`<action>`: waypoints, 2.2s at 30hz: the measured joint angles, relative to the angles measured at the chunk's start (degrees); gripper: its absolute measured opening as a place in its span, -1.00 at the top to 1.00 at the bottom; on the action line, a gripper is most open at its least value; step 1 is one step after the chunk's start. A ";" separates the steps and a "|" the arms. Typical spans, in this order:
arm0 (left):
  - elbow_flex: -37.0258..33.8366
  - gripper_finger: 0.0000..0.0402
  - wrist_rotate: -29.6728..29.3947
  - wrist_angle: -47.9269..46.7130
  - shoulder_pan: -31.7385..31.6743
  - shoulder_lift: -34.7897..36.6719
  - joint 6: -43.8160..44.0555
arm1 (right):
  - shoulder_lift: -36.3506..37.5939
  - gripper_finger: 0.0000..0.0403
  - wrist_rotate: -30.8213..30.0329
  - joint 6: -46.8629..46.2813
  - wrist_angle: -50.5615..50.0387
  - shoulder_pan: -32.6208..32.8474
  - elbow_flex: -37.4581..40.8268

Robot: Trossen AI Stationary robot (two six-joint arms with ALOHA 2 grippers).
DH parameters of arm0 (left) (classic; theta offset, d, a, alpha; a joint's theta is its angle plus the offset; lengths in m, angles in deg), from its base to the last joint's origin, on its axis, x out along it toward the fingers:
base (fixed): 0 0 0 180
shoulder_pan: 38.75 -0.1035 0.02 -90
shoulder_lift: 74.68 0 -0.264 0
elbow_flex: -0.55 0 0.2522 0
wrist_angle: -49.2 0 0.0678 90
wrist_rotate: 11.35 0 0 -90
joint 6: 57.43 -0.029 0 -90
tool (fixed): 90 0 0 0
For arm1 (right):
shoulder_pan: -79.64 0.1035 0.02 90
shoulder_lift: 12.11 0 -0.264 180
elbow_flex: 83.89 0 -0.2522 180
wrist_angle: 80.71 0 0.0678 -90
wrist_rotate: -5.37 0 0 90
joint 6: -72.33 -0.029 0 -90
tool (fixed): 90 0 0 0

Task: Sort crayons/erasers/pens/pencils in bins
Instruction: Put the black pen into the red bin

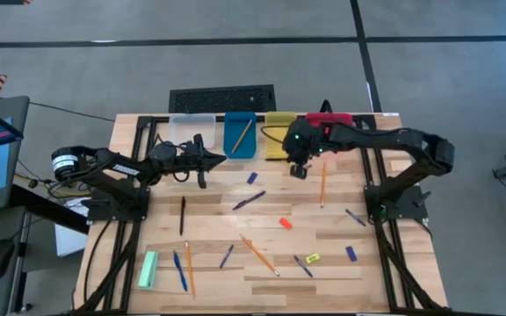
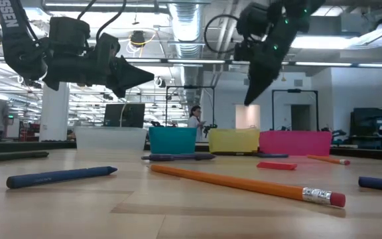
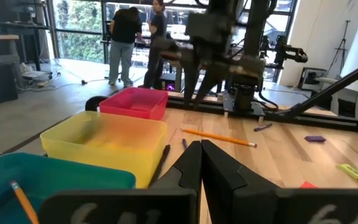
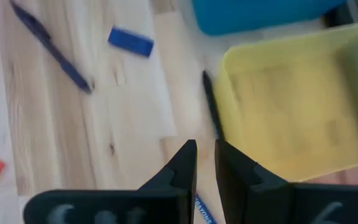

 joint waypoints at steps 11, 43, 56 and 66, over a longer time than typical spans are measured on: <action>0.00 1.00 1.21 -0.54 0.00 0.00 0.02 | 13.85 0.84 3.86 -3.73 26.49 1.56 24.17; 0.00 1.00 0.83 -0.45 -0.02 0.00 -0.57 | -1.01 -0.09 2.34 -1.14 48.88 -12.43 35.60; 0.00 1.00 0.84 -0.47 -0.02 0.00 -0.61 | -3.97 0.49 9.38 -1.52 46.72 -11.72 33.47; 0.00 1.00 0.84 -0.50 -0.02 0.00 -0.81 | -1.23 0.73 9.89 -4.18 41.29 -8.92 33.44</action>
